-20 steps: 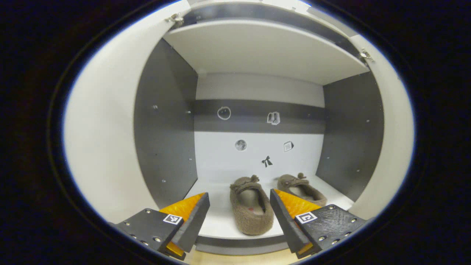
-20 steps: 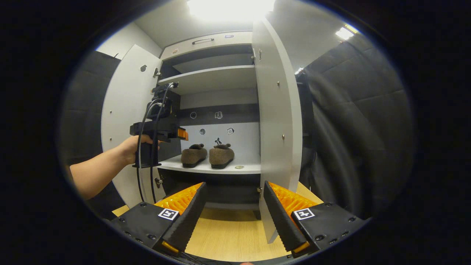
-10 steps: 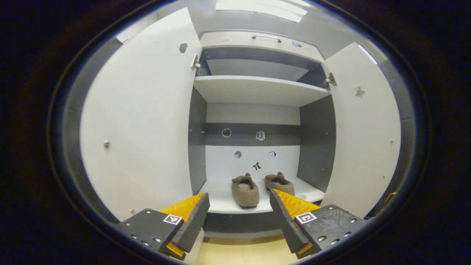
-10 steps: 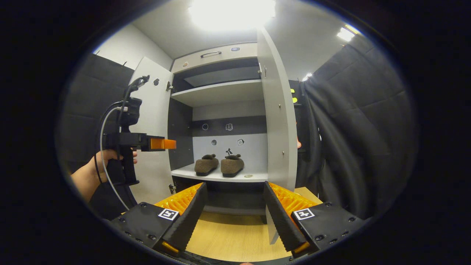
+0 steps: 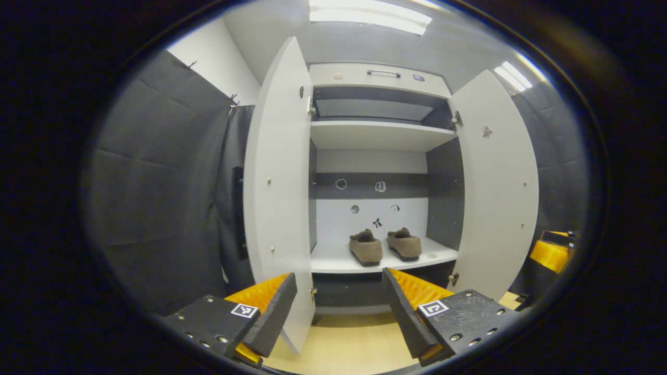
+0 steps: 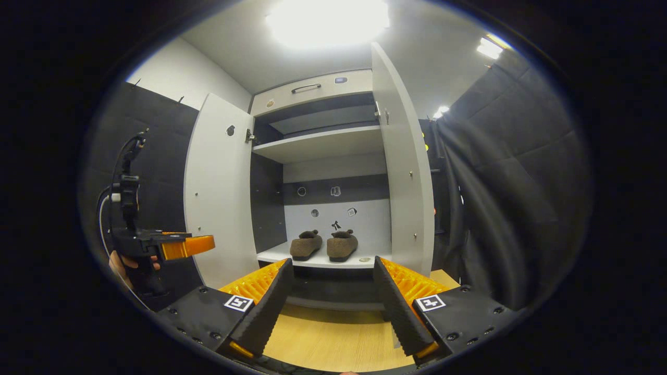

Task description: Grab one shoe with the right hand and put it into the shoe cabinet, grab the other shoe with the left hand and put it into the shoe cabinet; then close the right door with the right hand and the left door with the left hand.

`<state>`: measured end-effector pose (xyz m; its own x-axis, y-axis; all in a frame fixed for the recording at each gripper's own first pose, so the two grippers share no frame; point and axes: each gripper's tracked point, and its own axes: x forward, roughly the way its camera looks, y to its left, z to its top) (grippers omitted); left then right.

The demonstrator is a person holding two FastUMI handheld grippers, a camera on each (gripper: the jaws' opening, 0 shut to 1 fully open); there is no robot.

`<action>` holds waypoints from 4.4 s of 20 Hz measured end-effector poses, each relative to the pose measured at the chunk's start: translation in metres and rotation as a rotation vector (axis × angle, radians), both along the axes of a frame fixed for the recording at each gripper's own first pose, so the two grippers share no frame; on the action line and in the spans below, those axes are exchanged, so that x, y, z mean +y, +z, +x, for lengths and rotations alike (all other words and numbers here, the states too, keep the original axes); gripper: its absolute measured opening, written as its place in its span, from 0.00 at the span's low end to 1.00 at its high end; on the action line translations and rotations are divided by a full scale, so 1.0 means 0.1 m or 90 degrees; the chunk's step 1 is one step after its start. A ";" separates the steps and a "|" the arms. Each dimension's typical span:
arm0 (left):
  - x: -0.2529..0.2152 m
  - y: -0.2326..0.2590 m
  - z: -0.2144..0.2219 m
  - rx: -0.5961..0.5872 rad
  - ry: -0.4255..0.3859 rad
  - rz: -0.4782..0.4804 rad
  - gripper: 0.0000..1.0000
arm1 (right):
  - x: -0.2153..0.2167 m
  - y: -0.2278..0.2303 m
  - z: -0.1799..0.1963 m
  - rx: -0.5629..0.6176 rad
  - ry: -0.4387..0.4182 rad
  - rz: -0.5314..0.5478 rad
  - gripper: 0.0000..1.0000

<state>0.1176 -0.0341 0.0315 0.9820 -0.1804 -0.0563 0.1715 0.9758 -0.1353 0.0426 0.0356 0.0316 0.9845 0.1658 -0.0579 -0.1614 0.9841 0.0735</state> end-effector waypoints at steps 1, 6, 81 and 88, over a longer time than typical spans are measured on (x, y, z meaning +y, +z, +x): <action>0.05 0.00 -0.07 -0.001 -0.001 0.004 1.00 | 0.01 0.00 0.01 0.003 -0.006 0.003 0.97; 0.22 0.01 -0.23 -0.011 -0.004 0.006 1.00 | 0.05 -0.07 0.01 0.015 -0.013 0.013 0.97; 2.14 -0.39 0.58 0.052 0.229 -0.047 1.00 | -1.32 -0.29 0.70 0.068 -0.265 -0.066 0.98; 1.83 -0.25 0.82 -0.004 0.185 0.000 0.99 | -1.59 -0.30 0.45 0.068 -0.297 -0.076 0.98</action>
